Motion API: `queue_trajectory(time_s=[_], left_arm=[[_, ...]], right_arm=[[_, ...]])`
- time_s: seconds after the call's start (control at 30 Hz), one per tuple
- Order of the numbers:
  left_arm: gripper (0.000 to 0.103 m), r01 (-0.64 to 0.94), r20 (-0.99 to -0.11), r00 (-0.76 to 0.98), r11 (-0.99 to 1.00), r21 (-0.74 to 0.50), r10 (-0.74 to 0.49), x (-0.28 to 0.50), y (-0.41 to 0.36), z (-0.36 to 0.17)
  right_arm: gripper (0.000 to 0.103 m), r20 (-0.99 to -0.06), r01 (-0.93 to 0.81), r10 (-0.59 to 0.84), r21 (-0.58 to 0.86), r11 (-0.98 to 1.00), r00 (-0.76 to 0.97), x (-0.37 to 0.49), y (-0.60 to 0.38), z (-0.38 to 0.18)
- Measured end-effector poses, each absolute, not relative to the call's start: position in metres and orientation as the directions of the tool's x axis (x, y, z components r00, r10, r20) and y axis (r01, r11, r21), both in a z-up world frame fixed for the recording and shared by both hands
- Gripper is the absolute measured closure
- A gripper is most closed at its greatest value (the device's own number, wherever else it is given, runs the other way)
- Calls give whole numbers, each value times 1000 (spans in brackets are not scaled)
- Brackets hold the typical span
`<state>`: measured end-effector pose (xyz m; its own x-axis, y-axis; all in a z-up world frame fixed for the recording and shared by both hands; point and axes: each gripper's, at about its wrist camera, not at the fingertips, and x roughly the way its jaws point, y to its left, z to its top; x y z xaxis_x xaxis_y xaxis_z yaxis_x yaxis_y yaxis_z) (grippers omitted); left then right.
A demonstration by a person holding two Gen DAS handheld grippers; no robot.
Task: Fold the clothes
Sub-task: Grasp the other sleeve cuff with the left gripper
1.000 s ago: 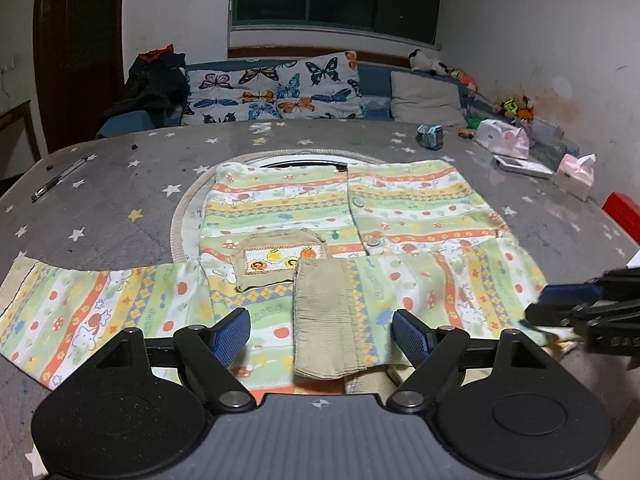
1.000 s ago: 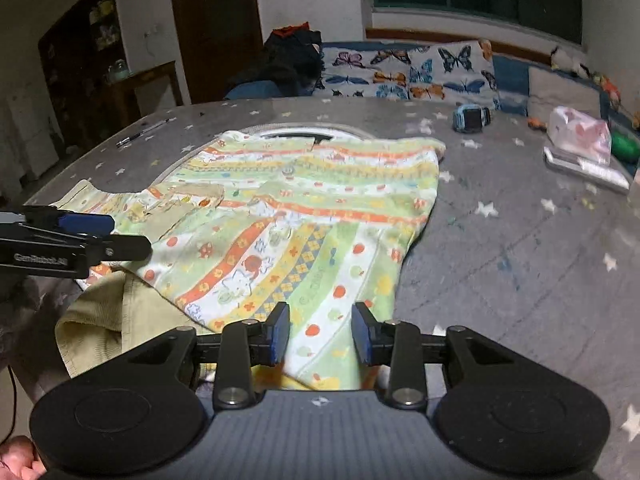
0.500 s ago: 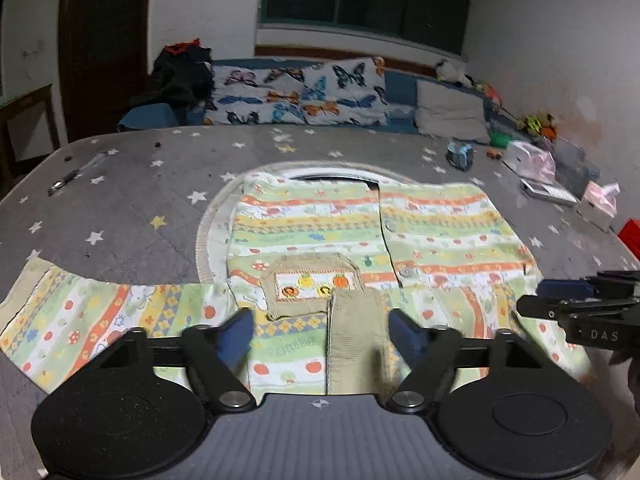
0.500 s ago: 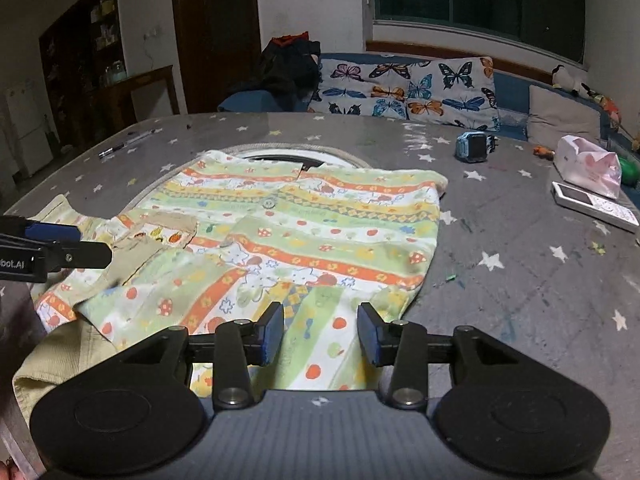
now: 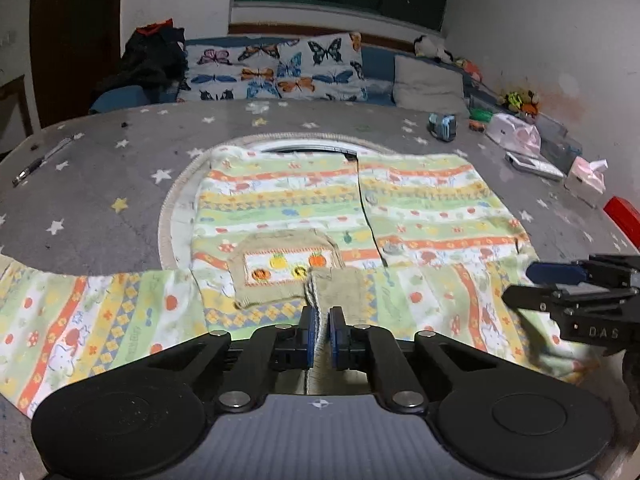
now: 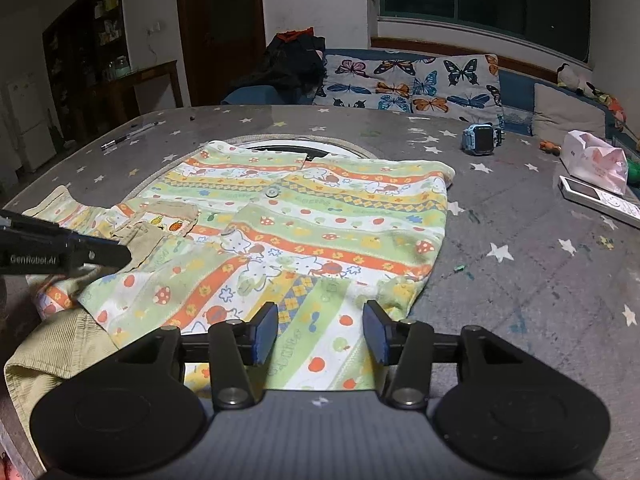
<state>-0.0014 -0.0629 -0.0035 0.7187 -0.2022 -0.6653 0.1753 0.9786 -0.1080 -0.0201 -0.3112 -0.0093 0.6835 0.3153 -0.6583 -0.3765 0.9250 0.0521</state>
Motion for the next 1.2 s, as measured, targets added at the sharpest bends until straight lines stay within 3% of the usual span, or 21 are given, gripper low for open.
queue_trajectory(time_s=[0.23, 0.53, 0.6, 0.7, 0.87, 1.2], left_arm=[[97, 161, -660, 734, 985, -62, -162, -2, -63, -5], [82, 99, -654, 747, 993, -69, -120, -17, -42, 0], [73, 62, -655, 749, 995, -83, -101, -23, -32, 0], [71, 4, -654, 754, 997, -83, -58, -33, -14, 2], [58, -111, -642, 766, 991, -75, 37, -50, 23, 8], [51, -374, -639, 734, 923, -93, 233, -63, 106, 6]], right_arm=[[51, -651, -397, 327, 42, 917, 685, -23, -304, -4], [50, -635, -443, 357, 26, 896, 685, -28, -284, 5], [50, -625, -473, 382, 24, 881, 681, -29, -272, 8], [50, -623, -510, 412, 24, 860, 665, -29, -253, 6], [50, -636, -562, 441, 14, 827, 633, -29, -223, -4], [47, -629, -607, 458, -29, 794, 628, -43, -202, -1]])
